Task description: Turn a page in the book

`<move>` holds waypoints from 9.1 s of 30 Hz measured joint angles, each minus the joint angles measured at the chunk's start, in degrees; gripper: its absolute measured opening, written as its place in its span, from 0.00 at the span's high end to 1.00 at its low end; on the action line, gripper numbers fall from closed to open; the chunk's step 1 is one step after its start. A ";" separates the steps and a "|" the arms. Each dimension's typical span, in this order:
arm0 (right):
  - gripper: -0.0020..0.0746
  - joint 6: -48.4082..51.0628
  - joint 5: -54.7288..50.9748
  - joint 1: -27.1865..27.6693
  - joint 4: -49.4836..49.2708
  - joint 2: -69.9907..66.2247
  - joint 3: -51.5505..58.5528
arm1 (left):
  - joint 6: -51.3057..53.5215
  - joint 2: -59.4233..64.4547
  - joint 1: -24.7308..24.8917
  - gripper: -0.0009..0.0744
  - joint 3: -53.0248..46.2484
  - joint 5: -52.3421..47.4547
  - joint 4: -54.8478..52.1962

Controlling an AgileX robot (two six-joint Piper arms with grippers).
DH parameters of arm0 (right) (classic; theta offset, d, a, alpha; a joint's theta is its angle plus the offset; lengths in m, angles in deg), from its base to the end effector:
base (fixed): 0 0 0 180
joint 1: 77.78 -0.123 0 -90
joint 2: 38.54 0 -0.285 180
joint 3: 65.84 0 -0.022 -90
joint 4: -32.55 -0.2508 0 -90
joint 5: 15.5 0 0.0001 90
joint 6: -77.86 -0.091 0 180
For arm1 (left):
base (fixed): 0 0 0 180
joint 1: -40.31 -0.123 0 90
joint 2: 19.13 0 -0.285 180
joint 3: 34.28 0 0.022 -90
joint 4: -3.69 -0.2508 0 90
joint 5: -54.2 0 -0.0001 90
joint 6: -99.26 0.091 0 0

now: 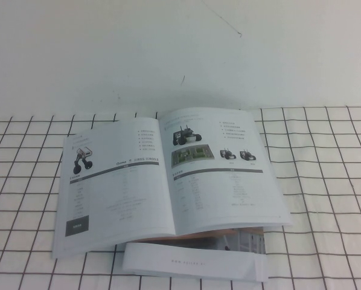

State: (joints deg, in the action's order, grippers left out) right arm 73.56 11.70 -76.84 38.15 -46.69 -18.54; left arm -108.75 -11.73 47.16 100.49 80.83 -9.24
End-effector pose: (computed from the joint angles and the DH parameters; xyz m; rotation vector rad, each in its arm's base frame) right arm -0.0447 0.0048 0.4037 -0.0426 0.4950 -0.0167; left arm -0.0567 -0.0024 0.4103 0.0601 0.4738 -0.4216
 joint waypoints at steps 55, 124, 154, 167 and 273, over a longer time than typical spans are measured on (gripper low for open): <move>0.96 43.59 -65.09 -8.66 -43.43 -93.39 -28.49 | 37.97 91.28 9.46 0.99 26.85 -53.76 40.48; 0.45 87.69 -80.77 -8.66 -100.27 -115.83 -32.36 | 32.92 109.60 9.87 0.99 31.48 -55.39 37.31; 0.45 90.34 -88.39 -25.11 -102.46 -115.93 -43.76 | 33.00 76.08 9.87 0.99 34.20 -60.97 31.62; 0.45 90.34 -85.56 -31.83 -99.00 -117.81 -45.24 | 33.75 79.46 9.87 0.99 34.20 -53.77 35.41; 0.98 68.74 -45.65 3.13 -62.99 -21.63 17.54 | 11.99 15.43 9.87 0.99 -22.04 -41.41 11.10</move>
State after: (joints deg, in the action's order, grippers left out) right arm 142.30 -33.95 -73.71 -24.84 -68.32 -1.00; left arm -96.77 3.70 57.03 78.44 39.42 1.86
